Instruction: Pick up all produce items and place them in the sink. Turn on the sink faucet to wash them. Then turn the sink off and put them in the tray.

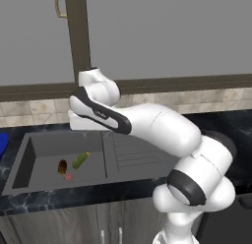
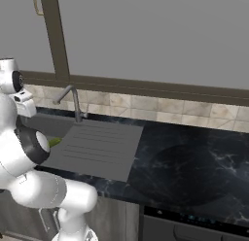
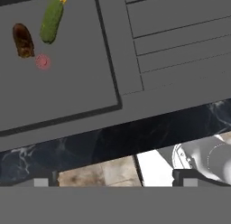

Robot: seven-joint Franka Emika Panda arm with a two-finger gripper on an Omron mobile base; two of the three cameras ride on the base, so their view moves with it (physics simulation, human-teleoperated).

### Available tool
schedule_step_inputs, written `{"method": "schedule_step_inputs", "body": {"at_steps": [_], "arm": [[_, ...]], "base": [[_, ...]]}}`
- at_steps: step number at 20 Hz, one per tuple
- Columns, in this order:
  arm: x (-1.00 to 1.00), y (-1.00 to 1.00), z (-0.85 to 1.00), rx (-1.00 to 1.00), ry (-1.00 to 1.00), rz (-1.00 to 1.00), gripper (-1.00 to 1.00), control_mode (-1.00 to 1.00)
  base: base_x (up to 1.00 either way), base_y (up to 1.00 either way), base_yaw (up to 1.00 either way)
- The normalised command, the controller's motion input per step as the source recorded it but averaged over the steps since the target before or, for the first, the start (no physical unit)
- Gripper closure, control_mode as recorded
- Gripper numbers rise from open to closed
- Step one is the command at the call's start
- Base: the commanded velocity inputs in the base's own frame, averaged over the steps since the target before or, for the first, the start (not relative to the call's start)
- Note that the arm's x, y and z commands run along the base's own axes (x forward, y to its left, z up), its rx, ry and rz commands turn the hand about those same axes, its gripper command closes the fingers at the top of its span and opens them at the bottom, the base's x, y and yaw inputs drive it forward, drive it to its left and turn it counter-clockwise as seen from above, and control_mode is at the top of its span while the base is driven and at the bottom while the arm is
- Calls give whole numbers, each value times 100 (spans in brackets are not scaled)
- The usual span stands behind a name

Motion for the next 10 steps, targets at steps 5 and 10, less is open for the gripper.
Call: {"method": "schedule_step_inputs", "body": {"at_steps": [5, 10], "arm": [[36, 44, -48, -10, 7, 0, -100, -100], [31, 29, -48, -8, 6, 0, -100, -100]], "base": [[0, 0, 0], [0, 0, 0]]}}
